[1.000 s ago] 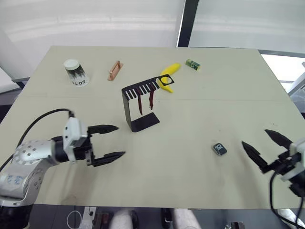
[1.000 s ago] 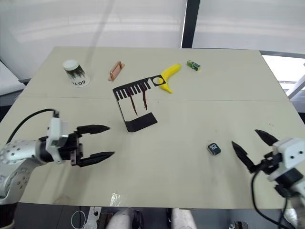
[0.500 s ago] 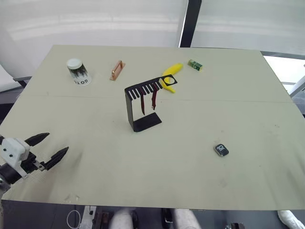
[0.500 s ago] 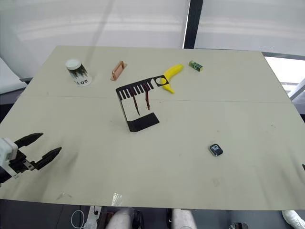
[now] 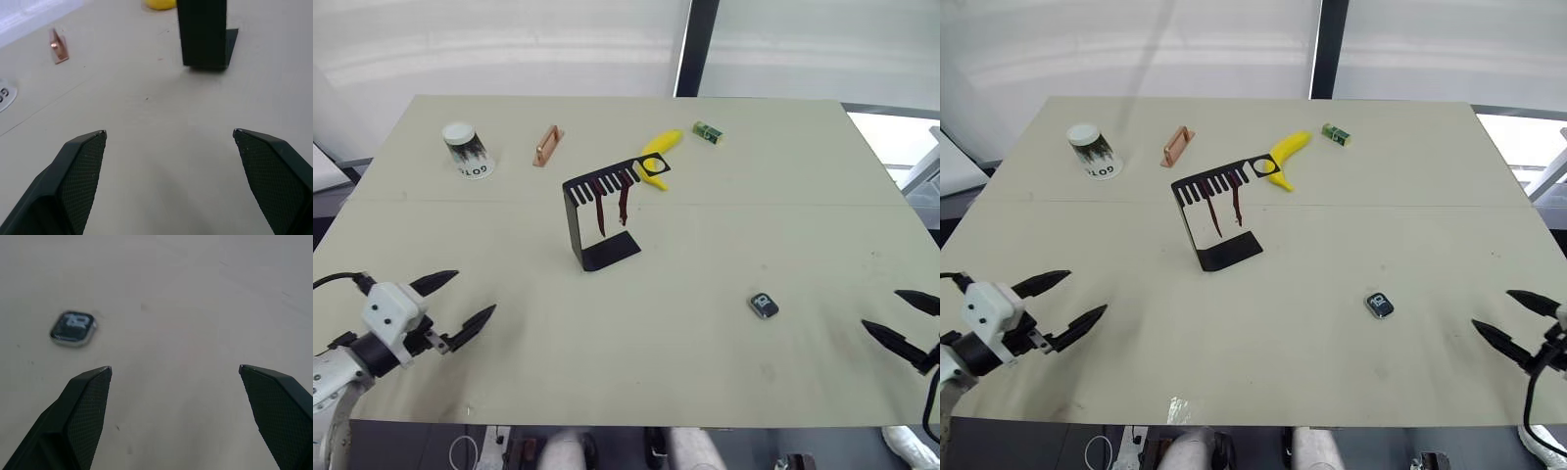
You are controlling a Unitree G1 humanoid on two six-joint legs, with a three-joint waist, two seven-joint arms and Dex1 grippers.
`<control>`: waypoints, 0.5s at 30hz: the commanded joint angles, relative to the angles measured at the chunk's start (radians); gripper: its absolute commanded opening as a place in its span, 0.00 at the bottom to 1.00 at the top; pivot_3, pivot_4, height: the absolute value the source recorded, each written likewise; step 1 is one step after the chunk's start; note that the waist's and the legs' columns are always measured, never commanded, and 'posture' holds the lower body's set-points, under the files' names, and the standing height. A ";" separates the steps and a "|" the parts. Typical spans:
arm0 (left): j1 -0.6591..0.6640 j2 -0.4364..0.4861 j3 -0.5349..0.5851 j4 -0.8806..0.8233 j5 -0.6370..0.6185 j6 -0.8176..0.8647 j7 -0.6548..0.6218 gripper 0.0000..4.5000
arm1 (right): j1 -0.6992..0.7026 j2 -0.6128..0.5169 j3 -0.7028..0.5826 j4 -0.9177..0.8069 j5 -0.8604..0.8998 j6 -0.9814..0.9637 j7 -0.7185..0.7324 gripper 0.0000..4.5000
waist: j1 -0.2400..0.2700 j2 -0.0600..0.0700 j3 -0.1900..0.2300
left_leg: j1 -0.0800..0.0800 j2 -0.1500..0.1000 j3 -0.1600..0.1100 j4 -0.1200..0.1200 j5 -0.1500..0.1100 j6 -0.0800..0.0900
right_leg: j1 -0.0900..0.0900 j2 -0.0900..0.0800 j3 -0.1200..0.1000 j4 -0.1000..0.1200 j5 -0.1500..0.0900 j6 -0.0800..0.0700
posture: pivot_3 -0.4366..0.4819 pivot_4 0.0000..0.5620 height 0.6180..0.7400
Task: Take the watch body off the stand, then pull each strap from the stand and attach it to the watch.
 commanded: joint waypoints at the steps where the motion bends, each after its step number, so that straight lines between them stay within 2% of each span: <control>1: -0.034 -0.080 -0.110 -0.192 -0.006 0.100 0.148 1.00 | -0.024 0.050 0.026 -0.142 0.089 0.015 0.042 0.98 | 0.006 0.000 0.000 | 0.000 0.000 0.000 0.000 0.000 0.000 | 0.000 0.000 0.000 0.000 0.000 0.000 | 0.48 0.27 0.91; 6: -0.104 -0.264 -0.321 -0.281 0.141 0.173 0.375 1.00 | -0.077 0.072 0.115 -0.267 0.122 0.145 0.009 0.98 | 0.024 0.000 0.000 | 0.000 0.000 0.000 0.002 0.000 0.001 | 0.001 0.001 0.001 0.001 0.001 0.001 | 0.48 0.27 0.91; 10: -0.164 -0.347 -0.456 -0.236 0.283 0.208 0.492 1.00 | -0.107 0.089 0.168 -0.365 0.142 0.213 -0.002 0.98 | 0.025 0.000 0.000 | 0.000 -0.001 -0.001 0.003 0.000 0.001 | 0.001 0.001 0.001 0.000 0.001 0.001 | 0.48 0.27 0.91; 15: -0.253 -0.455 -0.555 -0.155 0.397 0.247 0.607 1.00 | -0.097 0.086 0.204 -0.475 0.161 0.288 -0.015 0.98 | 0.027 0.000 0.000 | 0.000 -0.001 -0.002 0.003 0.000 0.002 | 0.002 0.001 0.000 0.000 0.001 0.001 | 0.48 0.27 0.91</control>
